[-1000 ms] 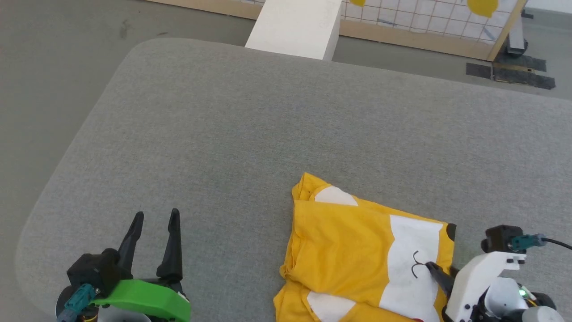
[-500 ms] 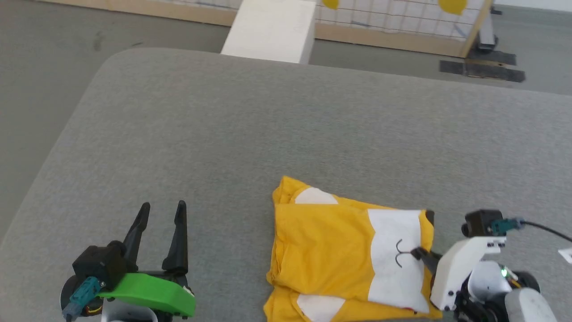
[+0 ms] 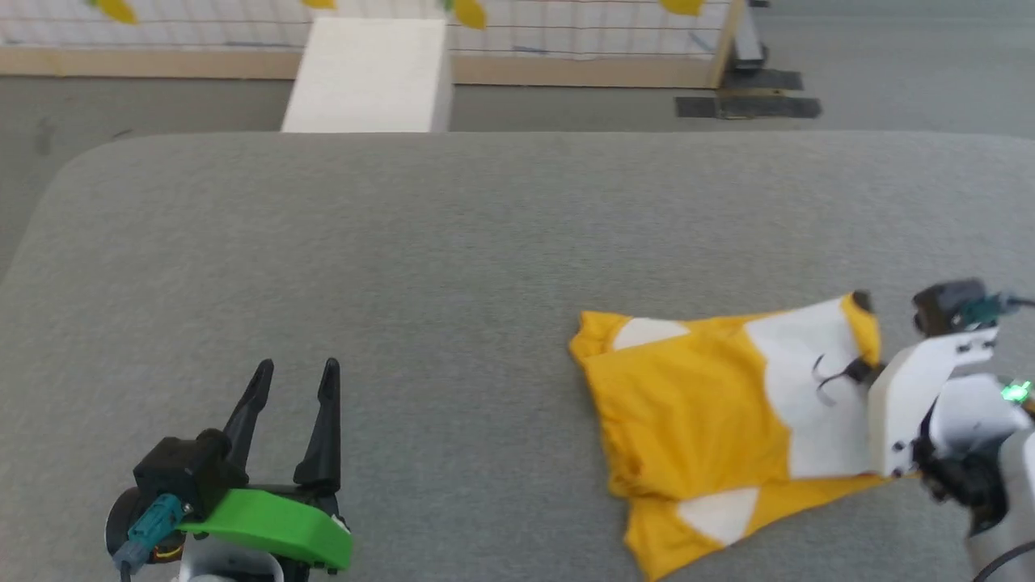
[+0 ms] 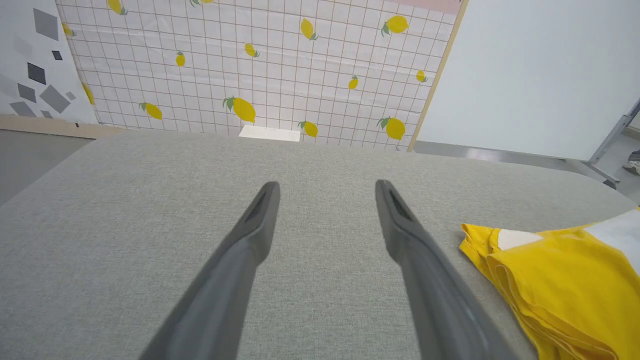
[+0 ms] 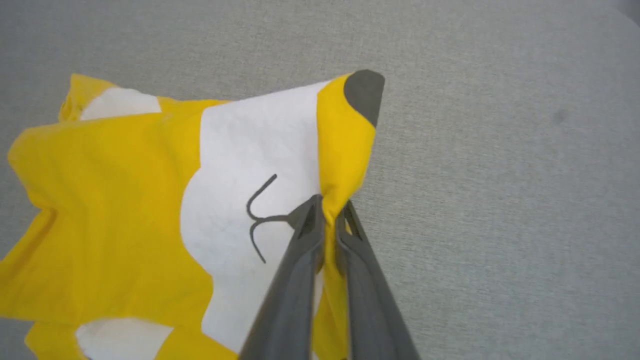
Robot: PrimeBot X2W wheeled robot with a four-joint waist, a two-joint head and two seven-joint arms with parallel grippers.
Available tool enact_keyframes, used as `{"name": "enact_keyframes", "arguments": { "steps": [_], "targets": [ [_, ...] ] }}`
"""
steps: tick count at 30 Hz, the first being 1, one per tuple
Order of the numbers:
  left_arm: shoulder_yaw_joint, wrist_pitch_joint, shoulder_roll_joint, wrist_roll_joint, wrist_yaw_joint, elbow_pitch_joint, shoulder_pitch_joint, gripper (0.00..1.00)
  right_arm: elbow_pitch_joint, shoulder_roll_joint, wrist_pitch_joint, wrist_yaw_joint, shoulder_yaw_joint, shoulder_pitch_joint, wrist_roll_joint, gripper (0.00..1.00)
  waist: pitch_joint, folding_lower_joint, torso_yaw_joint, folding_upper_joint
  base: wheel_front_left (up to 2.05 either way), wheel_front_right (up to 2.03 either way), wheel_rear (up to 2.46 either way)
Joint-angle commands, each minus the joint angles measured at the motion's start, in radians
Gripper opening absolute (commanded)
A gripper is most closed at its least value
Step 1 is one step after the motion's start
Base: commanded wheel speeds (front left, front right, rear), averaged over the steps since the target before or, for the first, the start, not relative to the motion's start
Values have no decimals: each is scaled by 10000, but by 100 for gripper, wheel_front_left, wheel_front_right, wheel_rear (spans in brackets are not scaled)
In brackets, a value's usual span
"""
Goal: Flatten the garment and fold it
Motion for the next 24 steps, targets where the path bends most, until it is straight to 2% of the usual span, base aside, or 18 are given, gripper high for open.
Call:
{"name": "enact_keyframes", "arguments": {
  "steps": [1, 8, 14, 24],
  "targets": [
    [3, 36, 85, 91, -9, -79, -220, 100, -138, -299, 82, -13, 87, -391, -138, 0, 144, 0, -690, -1, 0, 0, 0],
    [51, 184, 304, 233, 1, -366, -543, 100, -368, -1432, 298, -13, 520, -1659, -286, 0, 925, 0, -1543, -1, 0, 0, 0],
    [142, 445, 649, 510, -69, -737, -1279, 100, -191, -2447, 337, -13, 722, -2704, -256, 0, 2055, 0, -1873, -1, 0, 0, 0],
    [431, 1136, 1495, 1159, -104, -1827, -2648, 100, -35, -3626, 360, -13, -716, -3464, -910, 0, 4240, 0, -1981, -1, 0, 0, 0]
  ]
}}
